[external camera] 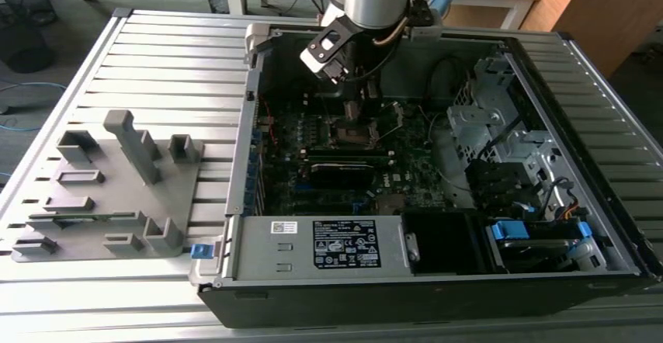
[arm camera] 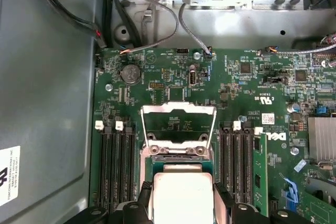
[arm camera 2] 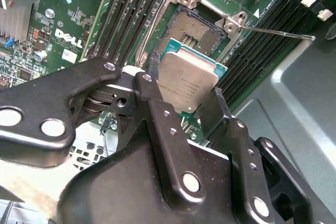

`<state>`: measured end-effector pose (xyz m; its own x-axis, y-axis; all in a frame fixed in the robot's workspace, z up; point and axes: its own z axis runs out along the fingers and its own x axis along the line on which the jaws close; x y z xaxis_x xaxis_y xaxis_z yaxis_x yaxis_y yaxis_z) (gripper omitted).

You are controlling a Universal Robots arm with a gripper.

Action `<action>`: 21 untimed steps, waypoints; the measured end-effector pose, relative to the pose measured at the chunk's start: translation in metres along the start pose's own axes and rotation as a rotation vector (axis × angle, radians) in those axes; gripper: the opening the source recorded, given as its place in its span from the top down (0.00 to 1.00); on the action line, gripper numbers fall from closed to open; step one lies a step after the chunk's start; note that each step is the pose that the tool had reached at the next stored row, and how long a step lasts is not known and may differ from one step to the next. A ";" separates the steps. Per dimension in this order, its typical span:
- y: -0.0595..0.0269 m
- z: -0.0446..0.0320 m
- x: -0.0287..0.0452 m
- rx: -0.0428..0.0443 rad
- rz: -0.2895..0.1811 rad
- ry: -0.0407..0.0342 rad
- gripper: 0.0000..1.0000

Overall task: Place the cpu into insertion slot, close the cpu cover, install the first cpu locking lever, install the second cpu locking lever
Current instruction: 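Place the cpu into insertion slot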

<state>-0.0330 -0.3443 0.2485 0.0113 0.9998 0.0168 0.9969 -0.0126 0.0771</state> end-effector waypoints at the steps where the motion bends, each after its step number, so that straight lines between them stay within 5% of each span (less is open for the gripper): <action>1: 0.0001 0.0002 0.0000 0.0073 0.000 0.0001 0.46; 3: 0.0004 0.0004 -0.0001 0.0256 0.000 -0.0004 0.46; 7: 0.0004 0.0004 -0.0001 0.0307 0.000 -0.0007 0.46; 16: -0.0005 0.0127 -0.0003 0.0267 0.000 0.0022 0.46; 21: -0.0022 0.0174 -0.0003 0.0112 -0.002 0.0062 0.46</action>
<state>-0.0338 -0.3443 0.2310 0.0092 0.9997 0.0229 0.9978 -0.0107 0.0660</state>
